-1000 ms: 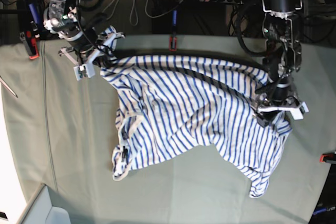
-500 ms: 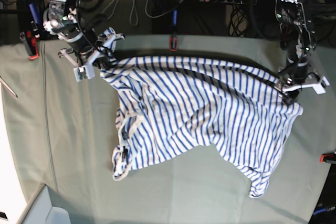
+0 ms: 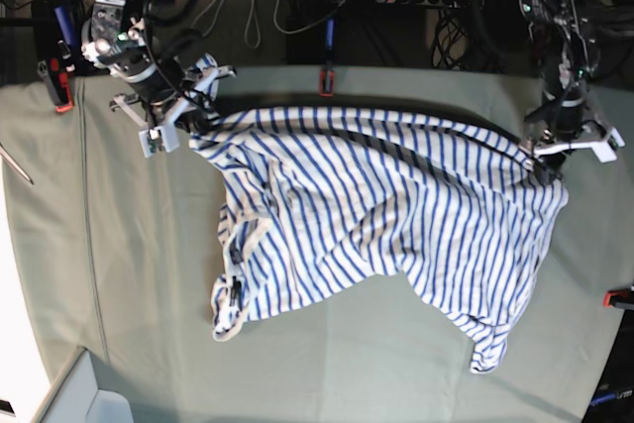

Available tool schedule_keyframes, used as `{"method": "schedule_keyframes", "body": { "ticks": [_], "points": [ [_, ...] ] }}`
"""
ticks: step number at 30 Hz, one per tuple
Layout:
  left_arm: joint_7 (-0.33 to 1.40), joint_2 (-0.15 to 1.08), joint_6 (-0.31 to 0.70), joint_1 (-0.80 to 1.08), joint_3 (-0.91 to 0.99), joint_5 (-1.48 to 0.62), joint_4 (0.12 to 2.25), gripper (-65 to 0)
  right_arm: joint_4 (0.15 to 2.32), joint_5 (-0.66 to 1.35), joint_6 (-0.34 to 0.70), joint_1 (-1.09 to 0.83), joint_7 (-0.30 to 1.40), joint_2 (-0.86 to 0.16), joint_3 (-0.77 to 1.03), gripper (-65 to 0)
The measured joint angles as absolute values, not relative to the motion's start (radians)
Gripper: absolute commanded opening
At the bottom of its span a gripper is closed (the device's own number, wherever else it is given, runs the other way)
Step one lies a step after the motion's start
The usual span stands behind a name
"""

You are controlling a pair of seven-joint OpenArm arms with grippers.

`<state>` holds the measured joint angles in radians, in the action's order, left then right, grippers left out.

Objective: Layout the t-shirt on the table in an organized manner, then fold the t-shirt properly
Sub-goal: 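Hold the shirt with both grippers and adjust the left grip, then lift the shirt with both grippers and pull it back taut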

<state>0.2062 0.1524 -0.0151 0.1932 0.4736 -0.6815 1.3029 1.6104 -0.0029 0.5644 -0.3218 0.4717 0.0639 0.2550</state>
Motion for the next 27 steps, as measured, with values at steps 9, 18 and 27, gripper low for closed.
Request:
{"method": "schedule_keyframes", "body": {
  "ticks": [9,18,27],
  "points": [
    [0.205,0.154,-0.011,0.183,0.475,-0.676,1.210,-24.7,1.610,-0.003,0.564,-0.319,0.473,0.064,0.255,-65.0],
    [0.165,0.161,0.005,0.118,0.473,-0.671,1.118,-24.8,1.610,-0.003,0.564,-0.311,0.472,0.064,0.255,-65.0],
    [0.183,0.161,-0.004,0.092,0.472,-0.670,1.098,-52.7,1.610,-0.003,0.564,-0.311,0.473,0.064,0.255,-65.0]
  ]
}}
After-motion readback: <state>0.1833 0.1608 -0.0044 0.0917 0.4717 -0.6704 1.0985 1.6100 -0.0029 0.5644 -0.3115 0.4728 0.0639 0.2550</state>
